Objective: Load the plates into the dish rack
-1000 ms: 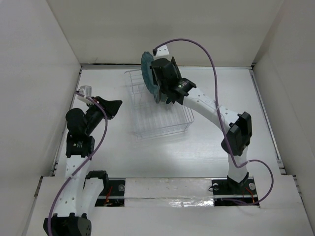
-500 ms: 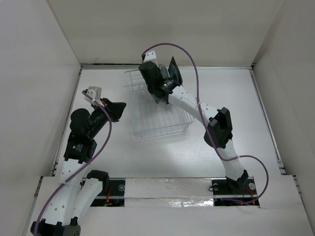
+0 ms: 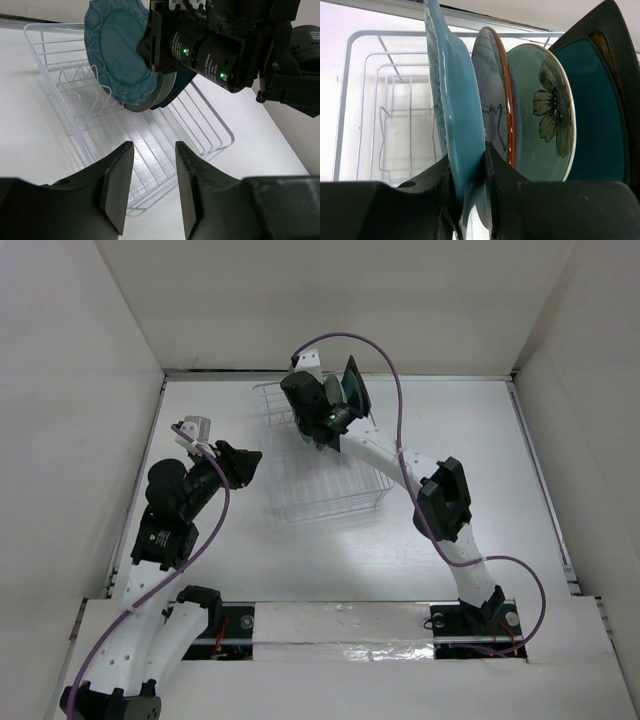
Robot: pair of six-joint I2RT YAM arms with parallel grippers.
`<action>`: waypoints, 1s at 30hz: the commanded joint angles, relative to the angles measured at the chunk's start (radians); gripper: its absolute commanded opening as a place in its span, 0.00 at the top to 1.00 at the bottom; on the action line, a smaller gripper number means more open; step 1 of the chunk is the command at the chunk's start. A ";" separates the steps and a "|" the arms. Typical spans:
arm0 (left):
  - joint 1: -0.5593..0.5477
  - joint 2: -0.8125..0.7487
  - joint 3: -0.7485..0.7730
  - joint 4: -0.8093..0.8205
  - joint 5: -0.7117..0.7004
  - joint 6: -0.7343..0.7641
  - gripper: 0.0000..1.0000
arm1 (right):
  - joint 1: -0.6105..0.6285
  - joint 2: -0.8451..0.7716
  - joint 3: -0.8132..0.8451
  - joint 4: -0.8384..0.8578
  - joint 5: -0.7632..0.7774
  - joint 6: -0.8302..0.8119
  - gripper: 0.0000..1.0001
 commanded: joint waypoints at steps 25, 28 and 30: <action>-0.002 0.001 0.028 0.029 -0.053 0.009 0.51 | 0.028 -0.059 -0.176 0.264 -0.088 0.118 0.68; -0.002 0.003 0.026 0.029 -0.053 0.009 0.51 | 0.037 -0.060 -0.184 0.273 -0.094 0.113 0.61; -0.002 0.001 0.028 0.029 -0.065 0.011 0.51 | 0.046 -0.056 -0.170 0.265 -0.085 0.102 0.53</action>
